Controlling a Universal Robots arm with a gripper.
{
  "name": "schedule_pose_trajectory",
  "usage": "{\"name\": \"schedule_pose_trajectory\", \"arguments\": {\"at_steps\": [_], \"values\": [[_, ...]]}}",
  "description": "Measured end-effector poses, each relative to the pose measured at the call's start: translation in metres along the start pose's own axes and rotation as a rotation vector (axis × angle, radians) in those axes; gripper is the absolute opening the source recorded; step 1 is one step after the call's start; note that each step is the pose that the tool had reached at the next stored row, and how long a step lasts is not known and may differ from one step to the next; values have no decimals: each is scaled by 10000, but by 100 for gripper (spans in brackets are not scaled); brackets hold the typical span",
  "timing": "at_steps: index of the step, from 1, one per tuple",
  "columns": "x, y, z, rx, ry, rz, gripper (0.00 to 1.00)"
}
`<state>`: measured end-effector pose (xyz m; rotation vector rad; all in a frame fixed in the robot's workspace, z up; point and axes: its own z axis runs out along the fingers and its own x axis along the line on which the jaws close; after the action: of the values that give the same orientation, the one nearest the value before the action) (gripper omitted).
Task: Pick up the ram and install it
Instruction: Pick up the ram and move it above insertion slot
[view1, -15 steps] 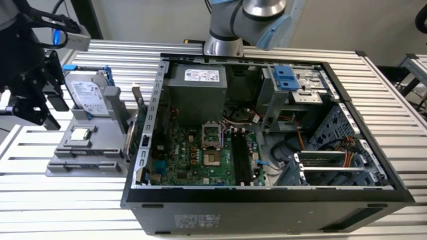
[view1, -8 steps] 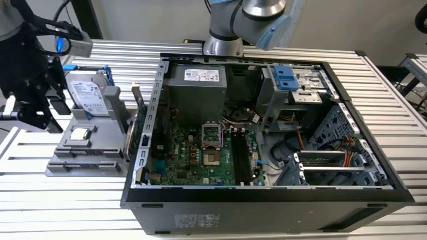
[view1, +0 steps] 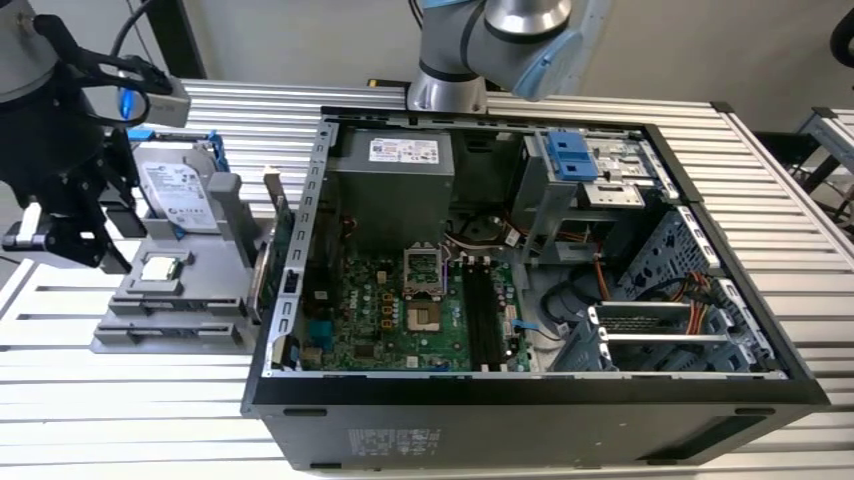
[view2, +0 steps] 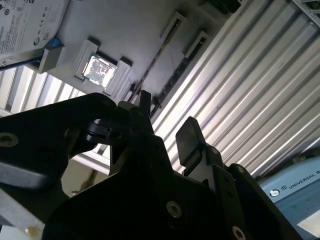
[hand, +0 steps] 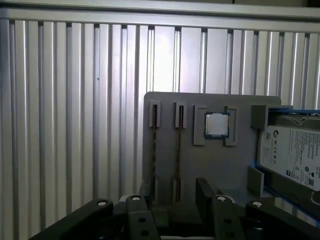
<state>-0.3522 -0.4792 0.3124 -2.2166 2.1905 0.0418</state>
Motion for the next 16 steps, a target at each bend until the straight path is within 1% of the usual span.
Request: {"name": "schedule_pose_trajectory", "arguments": {"at_steps": [8, 16], "values": [[4, 4, 99, 0, 0, 0, 100], [7, 41, 190, 1, -1, -1, 100]]}}
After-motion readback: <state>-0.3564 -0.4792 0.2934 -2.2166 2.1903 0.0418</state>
